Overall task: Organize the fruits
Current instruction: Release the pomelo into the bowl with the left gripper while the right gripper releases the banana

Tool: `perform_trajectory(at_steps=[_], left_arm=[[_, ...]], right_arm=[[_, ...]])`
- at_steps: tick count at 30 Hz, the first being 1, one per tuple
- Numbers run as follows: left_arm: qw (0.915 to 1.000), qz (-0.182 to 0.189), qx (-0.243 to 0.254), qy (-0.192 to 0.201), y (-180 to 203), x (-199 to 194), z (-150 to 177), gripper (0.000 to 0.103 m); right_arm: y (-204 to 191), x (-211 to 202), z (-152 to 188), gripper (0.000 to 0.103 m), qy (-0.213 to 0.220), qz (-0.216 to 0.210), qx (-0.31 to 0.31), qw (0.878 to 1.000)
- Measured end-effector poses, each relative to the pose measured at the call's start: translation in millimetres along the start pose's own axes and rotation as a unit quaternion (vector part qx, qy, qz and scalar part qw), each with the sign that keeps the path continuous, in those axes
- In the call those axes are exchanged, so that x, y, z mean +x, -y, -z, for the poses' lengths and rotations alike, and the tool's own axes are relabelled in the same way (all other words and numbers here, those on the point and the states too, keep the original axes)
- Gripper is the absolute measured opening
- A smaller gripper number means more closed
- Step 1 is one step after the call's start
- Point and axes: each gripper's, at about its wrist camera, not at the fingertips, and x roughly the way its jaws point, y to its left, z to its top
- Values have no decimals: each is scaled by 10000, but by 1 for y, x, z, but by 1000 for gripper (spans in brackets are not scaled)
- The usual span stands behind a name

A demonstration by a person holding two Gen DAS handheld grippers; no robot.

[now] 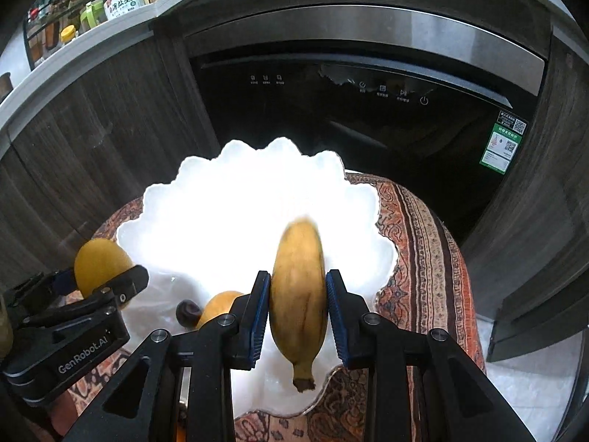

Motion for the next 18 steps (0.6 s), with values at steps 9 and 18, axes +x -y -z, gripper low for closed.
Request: perform_trajectory(at_steps=[9,18], left_arm=[[9986,-308,-49,420,-9,-31,-3,95],[9977,-364,-122,558,-13,-64,6,101]], right_arm=[[1,-23,-3,89,308,373,58,9988],[-3,-57,-1,92,469,390,61,9981]])
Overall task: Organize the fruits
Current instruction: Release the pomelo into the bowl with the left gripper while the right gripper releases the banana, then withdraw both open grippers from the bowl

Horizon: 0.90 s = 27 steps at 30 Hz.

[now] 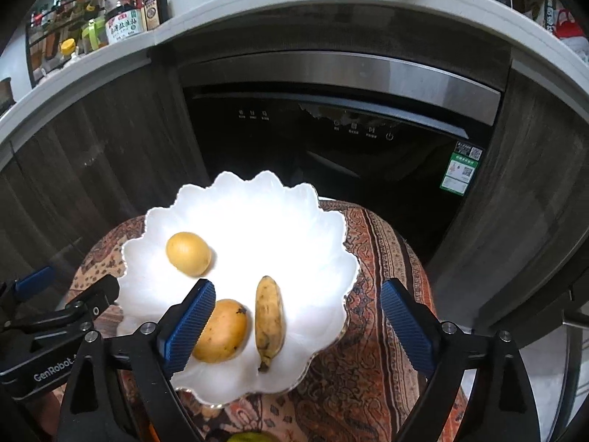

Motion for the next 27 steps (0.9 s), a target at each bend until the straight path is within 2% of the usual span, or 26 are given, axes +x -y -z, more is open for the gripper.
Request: perform_trajectory(at_steps=[16,27], left_arm=[[9996,-21,-110,247,-15,-62,20,102],[9995,-92,-104,273,-23,-81,35,102]], right_arm=[[-11,-66,16,92,304,19,-104,9995],[-15,-82,35,92,265,-10,-150,9995]])
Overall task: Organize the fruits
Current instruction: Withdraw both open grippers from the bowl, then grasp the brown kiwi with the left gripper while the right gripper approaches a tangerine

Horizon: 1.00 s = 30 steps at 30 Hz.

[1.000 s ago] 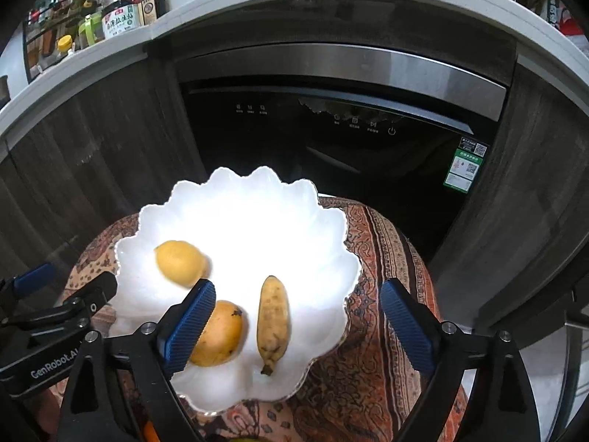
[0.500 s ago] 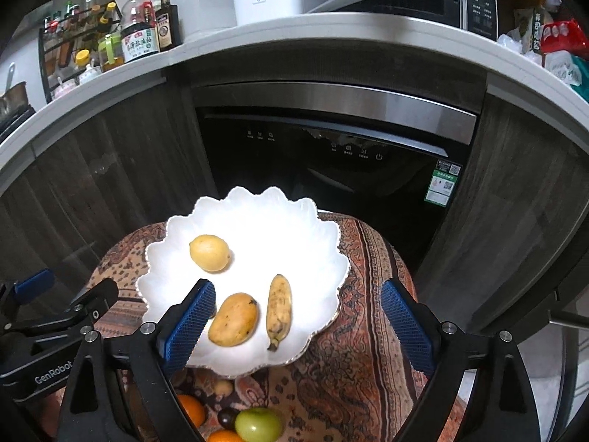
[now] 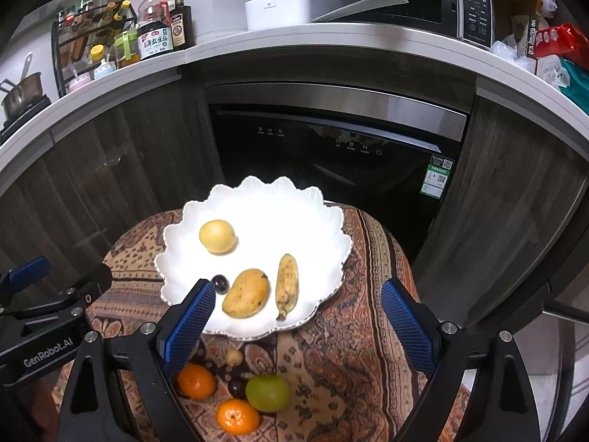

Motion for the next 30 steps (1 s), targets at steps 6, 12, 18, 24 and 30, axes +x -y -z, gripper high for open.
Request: perform_trajectory(at_steps=[6,12,18,24,30], left_arm=[[10000,-17,5,-81,-4,-1,11,102],[9999,-29,11,-164,-8,1,22,102],[9995,-20,-8,-314,-11,7,37,102],[9989,6,-27,-476,-12,14,54,101],[9982,-13,6,-605,-12,24,69,101]], right_arm=[[-2,-3,7,92,-35,2,-28,10000],[-5,-2,18,92,-118,-2,-70,9999],[-7,1,30,92,-225,-1,-98,9997],[-10,5,43,92,-331,29,-158,9993],[-11,11,57,92,-464,55,-212,9987]])
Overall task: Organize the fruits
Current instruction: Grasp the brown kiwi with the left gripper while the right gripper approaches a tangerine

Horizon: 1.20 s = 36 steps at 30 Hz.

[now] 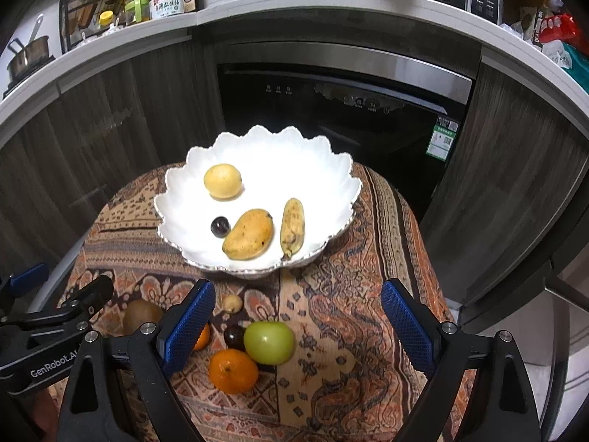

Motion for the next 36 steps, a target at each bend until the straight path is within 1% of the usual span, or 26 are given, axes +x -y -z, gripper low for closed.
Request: perform_trajectory(at_steps=[16,29,36], left_arm=[[9992,64,24,-389,3,33,29,101],[9977,62,89,-667,8,63,49,100],[9971,65,182,-730,13,76,54,92]], right_arm=[[-2,26,26,92,-352,66,-15,9994],[-4,44,38,92,-551,129,-31,9984],[-6,50,42,92,-621,156,-50,9979]])
